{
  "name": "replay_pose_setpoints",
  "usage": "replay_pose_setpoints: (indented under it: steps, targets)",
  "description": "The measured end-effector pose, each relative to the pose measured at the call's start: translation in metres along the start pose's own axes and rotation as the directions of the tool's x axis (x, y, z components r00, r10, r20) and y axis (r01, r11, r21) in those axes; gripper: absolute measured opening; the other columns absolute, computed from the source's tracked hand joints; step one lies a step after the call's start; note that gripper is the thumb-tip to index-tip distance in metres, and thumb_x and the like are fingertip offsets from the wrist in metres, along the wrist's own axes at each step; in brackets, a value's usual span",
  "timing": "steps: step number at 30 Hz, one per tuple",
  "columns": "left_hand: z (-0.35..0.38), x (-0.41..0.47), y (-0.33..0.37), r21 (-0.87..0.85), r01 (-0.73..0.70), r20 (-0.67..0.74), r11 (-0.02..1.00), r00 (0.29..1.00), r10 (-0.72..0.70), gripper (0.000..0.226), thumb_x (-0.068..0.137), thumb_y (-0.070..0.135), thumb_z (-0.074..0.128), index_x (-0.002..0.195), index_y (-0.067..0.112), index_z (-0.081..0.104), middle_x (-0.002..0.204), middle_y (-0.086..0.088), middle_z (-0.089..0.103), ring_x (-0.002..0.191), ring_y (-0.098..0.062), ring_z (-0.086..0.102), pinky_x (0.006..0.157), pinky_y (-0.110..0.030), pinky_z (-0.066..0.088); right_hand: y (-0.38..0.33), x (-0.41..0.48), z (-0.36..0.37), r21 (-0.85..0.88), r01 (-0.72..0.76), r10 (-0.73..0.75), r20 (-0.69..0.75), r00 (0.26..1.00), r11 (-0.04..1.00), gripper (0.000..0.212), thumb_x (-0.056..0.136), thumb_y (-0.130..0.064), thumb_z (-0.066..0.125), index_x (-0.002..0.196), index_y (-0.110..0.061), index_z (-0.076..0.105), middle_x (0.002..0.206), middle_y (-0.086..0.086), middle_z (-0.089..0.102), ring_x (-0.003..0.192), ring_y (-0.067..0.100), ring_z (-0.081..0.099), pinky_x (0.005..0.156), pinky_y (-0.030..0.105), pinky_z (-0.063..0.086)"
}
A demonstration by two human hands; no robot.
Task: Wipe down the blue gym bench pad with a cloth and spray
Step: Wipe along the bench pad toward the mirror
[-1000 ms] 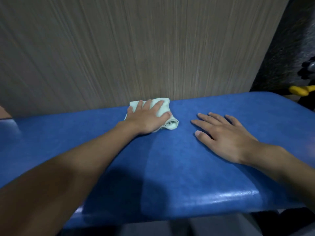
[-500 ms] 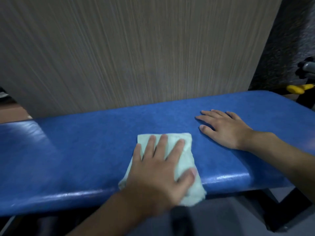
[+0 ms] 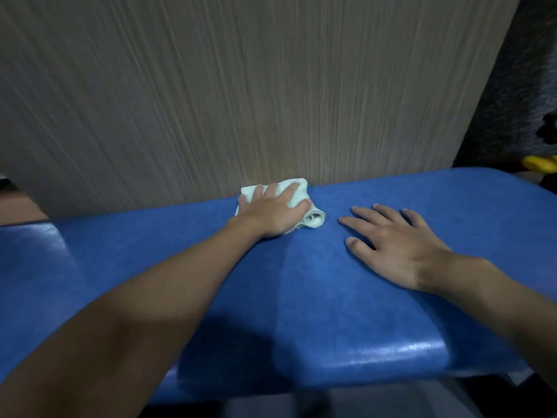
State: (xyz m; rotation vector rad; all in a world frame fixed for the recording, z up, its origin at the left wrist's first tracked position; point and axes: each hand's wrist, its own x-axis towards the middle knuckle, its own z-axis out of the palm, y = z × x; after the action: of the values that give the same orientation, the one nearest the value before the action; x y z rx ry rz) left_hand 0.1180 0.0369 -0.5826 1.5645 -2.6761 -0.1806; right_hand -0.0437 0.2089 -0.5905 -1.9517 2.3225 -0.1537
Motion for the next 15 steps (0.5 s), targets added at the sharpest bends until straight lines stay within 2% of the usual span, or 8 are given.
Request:
replay_pose_setpoints:
  steps: [2,6,10,12,13,15]
  targets:
    - [-0.001,0.012,-0.001,-0.004,0.004,0.002,1.0,1.0,-0.004,0.067,0.088,0.071,0.017,0.151,0.05,0.01,0.158,0.003,0.022,0.146,-0.022,0.014,0.115,-0.052,0.007,0.0,0.001,0.001,0.007,0.002,-0.002,-0.01,1.0,1.0,0.056,0.098,-0.057,0.015,0.153,-0.048,0.015,0.164,-0.019,0.007,0.151,0.01,-0.001,0.122,0.045,-0.002]
    - [0.005,-0.012,-0.002,0.02,-0.018,0.027,1.0,0.999,0.017,0.073,0.086,0.073,0.014,0.154,0.048,0.002,0.166,0.006,0.003,0.152,-0.023,-0.003,0.118,-0.055,-0.002,0.001,0.0,0.0,0.026,0.001,0.0,-0.025,1.0,1.0,0.055,0.098,-0.058,0.018,0.152,-0.048,0.018,0.164,-0.018,0.009,0.151,0.01,0.001,0.122,0.044,-0.001]
    - [0.009,-0.092,0.008,0.024,-0.087,0.035,0.996,0.996,0.086,0.07,0.089,0.073,0.016,0.152,0.051,-0.003,0.167,0.006,-0.006,0.152,-0.021,-0.011,0.12,-0.053,-0.007,0.0,-0.001,0.0,0.037,-0.006,0.006,-0.021,1.0,0.999,0.055,0.097,-0.059,0.019,0.152,-0.049,0.019,0.164,-0.018,0.009,0.151,0.01,0.001,0.122,0.044,-0.001]
    - [0.012,-0.143,0.012,0.026,-0.118,0.046,0.993,0.992,0.117,0.076,0.081,0.077,0.007,0.151,0.052,-0.009,0.167,0.006,-0.01,0.152,-0.02,-0.014,0.12,-0.051,-0.008,0.0,0.0,-0.001,0.043,-0.011,0.012,-0.019,1.0,0.999,0.055,0.097,-0.059,0.019,0.152,-0.049,0.018,0.164,-0.018,0.01,0.151,0.011,0.002,0.121,0.045,-0.001]
    - [0.017,-0.166,0.012,0.034,-0.143,0.03,0.989,0.989,0.142,0.081,0.076,0.078,0.003,0.151,0.052,-0.009,0.167,0.005,-0.008,0.152,-0.02,-0.013,0.121,-0.051,-0.006,0.0,-0.001,-0.001,0.041,-0.011,0.012,-0.016,1.0,0.999,0.055,0.098,-0.059,0.019,0.152,-0.049,0.018,0.164,-0.018,0.01,0.151,0.011,0.002,0.121,0.045,-0.001]
    - [0.021,-0.203,0.013,0.07,-0.2,-0.067,0.977,0.976,0.205,0.082,0.076,0.076,0.012,0.154,0.051,0.008,0.167,0.0,0.011,0.153,-0.027,0.006,0.12,-0.057,0.009,-0.003,-0.004,-0.002,0.03,-0.012,0.012,0.002,1.0,0.999,0.055,0.098,-0.058,0.018,0.152,-0.048,0.018,0.164,-0.017,0.01,0.151,0.013,0.003,0.121,0.046,-0.001]
